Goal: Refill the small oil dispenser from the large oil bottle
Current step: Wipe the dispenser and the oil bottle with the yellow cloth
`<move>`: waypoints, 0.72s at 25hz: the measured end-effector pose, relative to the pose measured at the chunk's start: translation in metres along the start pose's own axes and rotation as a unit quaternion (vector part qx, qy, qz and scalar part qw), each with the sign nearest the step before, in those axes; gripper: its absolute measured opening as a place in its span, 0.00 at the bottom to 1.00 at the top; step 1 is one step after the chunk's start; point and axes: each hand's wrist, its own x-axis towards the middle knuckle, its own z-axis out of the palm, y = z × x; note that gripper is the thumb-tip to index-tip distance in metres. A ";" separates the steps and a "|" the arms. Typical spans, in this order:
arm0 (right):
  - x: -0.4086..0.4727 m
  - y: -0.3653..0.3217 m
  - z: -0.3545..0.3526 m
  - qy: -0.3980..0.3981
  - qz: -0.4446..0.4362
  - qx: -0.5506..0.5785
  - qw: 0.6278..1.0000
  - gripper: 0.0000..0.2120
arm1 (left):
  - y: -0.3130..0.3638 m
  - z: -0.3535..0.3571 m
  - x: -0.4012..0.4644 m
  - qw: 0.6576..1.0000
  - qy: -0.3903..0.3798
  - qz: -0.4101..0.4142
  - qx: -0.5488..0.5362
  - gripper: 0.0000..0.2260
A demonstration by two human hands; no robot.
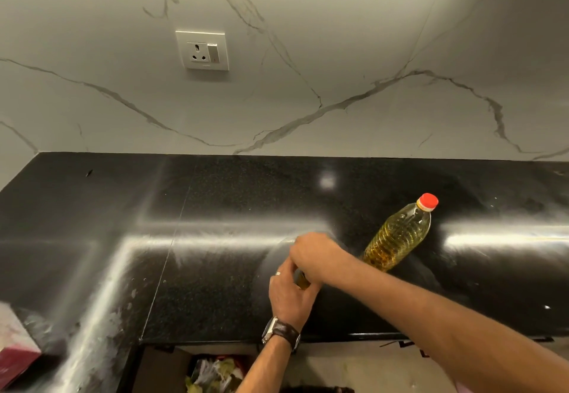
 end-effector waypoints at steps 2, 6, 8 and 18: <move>-0.011 -0.012 0.021 0.073 -0.049 -0.070 0.994 0.08 | 0.000 0.000 0.000 1.000 0.006 0.003 0.004 0.20; -0.030 0.001 0.096 0.273 -0.097 -0.051 0.956 0.13 | 0.004 -0.001 -0.003 1.000 0.008 0.013 -0.008 0.31; -0.038 0.011 0.126 0.360 -0.088 0.058 0.927 0.15 | 0.001 -0.002 -0.003 1.000 0.015 0.024 -0.001 0.34; -0.045 -0.005 0.159 0.454 0.108 0.554 0.689 0.13 | -0.011 -0.018 0.005 0.985 -0.017 0.144 0.089 0.33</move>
